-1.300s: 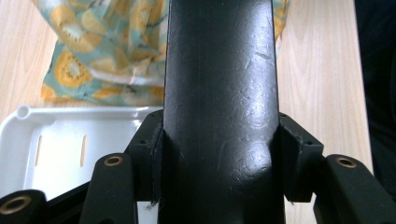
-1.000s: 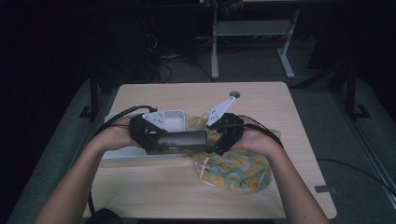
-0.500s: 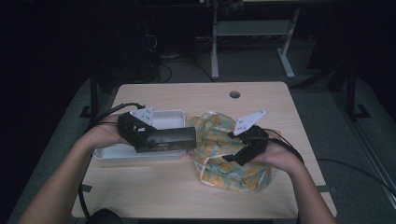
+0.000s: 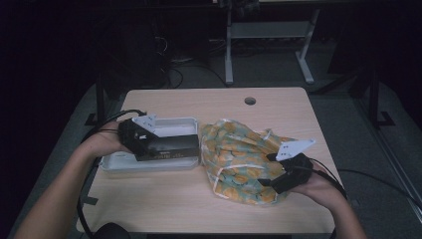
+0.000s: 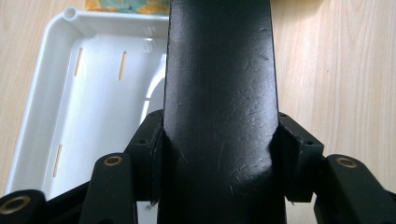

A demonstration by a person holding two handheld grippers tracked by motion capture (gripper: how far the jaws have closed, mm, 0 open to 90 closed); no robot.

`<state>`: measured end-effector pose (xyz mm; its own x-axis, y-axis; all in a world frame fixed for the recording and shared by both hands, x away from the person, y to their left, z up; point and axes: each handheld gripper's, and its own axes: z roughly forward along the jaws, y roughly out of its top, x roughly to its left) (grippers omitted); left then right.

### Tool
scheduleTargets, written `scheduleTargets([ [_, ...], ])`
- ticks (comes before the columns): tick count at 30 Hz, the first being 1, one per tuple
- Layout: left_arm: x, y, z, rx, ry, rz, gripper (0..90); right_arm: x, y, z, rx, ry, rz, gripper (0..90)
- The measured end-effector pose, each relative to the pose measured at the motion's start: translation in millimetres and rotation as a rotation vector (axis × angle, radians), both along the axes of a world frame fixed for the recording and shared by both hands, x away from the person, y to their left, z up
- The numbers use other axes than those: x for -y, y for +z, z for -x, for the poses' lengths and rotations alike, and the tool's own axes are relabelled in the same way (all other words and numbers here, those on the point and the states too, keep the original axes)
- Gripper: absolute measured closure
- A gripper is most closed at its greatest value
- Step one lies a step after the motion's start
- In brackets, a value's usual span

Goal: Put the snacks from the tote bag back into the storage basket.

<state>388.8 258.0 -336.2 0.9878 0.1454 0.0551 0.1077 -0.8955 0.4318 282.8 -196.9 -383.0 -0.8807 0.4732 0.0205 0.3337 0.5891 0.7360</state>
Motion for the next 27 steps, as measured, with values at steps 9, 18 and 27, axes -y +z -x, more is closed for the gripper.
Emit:
scheduleTargets([
  [9,-16.9,-10.5,-1.3,-0.010,0.004,-0.010,42.8,21.8,-8.1,19.4,-0.001,-0.062,-0.017,15.9],
  [18,-27.6,-21.0,-5.4,-0.014,-0.021,-0.026,42.8,33.5,-12.3,26.6,-0.007,-0.131,-0.016,15.9],
  [27,-26.1,-32.6,-12.5,-0.014,-0.050,-0.041,42.7,36.0,-15.3,34.5,-0.011,-0.160,-0.006,15.9],
])
